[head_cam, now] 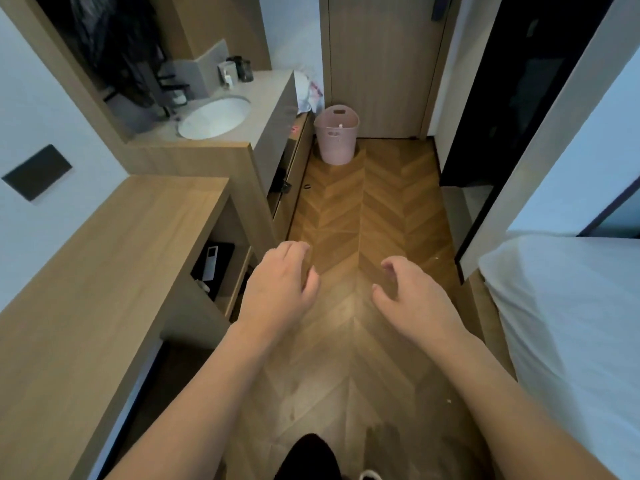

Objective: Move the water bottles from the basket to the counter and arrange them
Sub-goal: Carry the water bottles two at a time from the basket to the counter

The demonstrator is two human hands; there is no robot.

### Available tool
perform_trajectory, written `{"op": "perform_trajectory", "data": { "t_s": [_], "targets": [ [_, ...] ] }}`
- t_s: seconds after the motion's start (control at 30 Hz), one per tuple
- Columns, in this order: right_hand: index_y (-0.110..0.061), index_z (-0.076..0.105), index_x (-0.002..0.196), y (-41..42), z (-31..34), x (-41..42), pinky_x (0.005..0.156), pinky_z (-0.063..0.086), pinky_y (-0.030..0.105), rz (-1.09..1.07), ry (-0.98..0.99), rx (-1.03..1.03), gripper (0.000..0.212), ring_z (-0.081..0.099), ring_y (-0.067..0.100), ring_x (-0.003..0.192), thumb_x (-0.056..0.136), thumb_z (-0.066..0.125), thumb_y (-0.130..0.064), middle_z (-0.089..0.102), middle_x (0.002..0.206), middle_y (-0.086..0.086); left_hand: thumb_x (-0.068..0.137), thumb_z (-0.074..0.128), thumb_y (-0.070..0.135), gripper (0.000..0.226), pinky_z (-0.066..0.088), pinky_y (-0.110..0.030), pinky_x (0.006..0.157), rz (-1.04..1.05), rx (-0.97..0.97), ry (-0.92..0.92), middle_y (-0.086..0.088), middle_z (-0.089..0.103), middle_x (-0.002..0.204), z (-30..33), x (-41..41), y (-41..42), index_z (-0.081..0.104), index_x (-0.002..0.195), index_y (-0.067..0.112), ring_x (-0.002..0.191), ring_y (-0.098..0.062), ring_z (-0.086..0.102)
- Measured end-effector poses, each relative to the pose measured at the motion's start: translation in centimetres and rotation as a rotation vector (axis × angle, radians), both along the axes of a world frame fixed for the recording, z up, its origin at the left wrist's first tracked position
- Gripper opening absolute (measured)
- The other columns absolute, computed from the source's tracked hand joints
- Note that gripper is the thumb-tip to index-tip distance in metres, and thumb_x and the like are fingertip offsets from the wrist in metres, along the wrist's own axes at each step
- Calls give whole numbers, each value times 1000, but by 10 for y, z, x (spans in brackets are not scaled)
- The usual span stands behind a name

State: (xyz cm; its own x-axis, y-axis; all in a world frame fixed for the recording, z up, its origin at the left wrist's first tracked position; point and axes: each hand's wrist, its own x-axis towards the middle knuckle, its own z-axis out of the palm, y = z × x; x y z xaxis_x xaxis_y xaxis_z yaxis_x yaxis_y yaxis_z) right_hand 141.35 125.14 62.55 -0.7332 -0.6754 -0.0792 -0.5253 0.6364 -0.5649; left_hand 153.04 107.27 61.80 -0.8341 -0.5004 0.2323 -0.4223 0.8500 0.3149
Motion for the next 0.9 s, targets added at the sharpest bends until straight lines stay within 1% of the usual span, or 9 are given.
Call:
{"op": "perform_trajectory", "data": {
  "t_s": [0.07, 0.17, 0.27, 0.47, 0.57, 0.67, 0.73, 0.83, 0.9],
  "targets": [
    [-23, 45, 141, -25, -4, -38, 91, 46, 24, 17, 0, 11, 48, 59, 13, 116, 96, 56, -36, 55, 139, -3, 97, 51, 34, 41, 44, -24, 96, 8, 14, -19, 4, 57, 132, -6, -33, -28, 53, 135, 18, 118, -13, 54],
    [-21, 46, 139, -72, -15, -102, 95, 51, 32, 22, 3, 26, 47, 60, 16, 114, 95, 56, -36, 55, 137, -2, 96, 51, 33, 40, 47, -30, 97, 49, 40, -20, 2, 58, 130, -19, -91, -79, 53, 133, 17, 117, -16, 55],
    [-21, 45, 139, -127, -26, -171, 96, 52, 39, 22, 21, 43, 48, 60, 17, 114, 95, 55, -38, 55, 138, -2, 96, 51, 34, 41, 48, -31, 96, 66, 27, -16, 2, 58, 129, -32, -157, -134, 54, 133, 17, 116, -16, 56],
    [-24, 45, 139, -222, -13, -304, 93, 52, 30, 4, 47, 88, 47, 59, 13, 116, 96, 54, -41, 55, 137, -4, 96, 49, 33, 41, 48, -31, 91, 17, 54, -28, 0, 58, 130, -18, -300, -232, 53, 133, 16, 116, -18, 56],
    [-23, 45, 139, -257, -11, -368, 92, 53, 32, -37, 18, 59, 47, 59, 14, 114, 96, 55, -40, 55, 134, -3, 95, 49, 33, 42, 48, -30, 91, -9, 39, -9, 0, 59, 128, -9, -376, -268, 55, 133, 16, 114, -18, 57],
    [-22, 47, 137, -283, -22, -431, 97, 51, 38, -57, -28, 52, 45, 57, 15, 118, 96, 56, -39, 56, 134, -2, 95, 50, 32, 41, 46, -28, 90, -50, 38, -22, 0, 60, 127, -13, -445, -296, 55, 132, 16, 114, -17, 57],
    [-22, 47, 137, -304, -32, -479, 100, 48, 40, -60, -53, 75, 45, 55, 17, 122, 96, 55, -38, 55, 135, -1, 95, 50, 33, 40, 46, -29, 91, -65, 48, -49, 0, 60, 126, -21, -493, -318, 56, 130, 16, 114, -17, 56],
    [-23, 46, 137, -339, -45, -564, 100, 48, 39, -64, -58, 47, 44, 55, 17, 121, 96, 54, -39, 53, 138, -3, 94, 50, 34, 40, 49, -33, 92, -31, 45, -55, 1, 60, 125, -34, -572, -357, 56, 130, 17, 113, -19, 57],
    [-25, 46, 136, -361, -44, -622, 100, 48, 38, -61, -68, 28, 43, 55, 17, 120, 96, 54, -39, 53, 138, -4, 95, 50, 34, 40, 48, -32, 93, -13, 41, -60, 1, 60, 125, -35, -622, -378, 55, 131, 18, 113, -18, 57]
  ]
}}
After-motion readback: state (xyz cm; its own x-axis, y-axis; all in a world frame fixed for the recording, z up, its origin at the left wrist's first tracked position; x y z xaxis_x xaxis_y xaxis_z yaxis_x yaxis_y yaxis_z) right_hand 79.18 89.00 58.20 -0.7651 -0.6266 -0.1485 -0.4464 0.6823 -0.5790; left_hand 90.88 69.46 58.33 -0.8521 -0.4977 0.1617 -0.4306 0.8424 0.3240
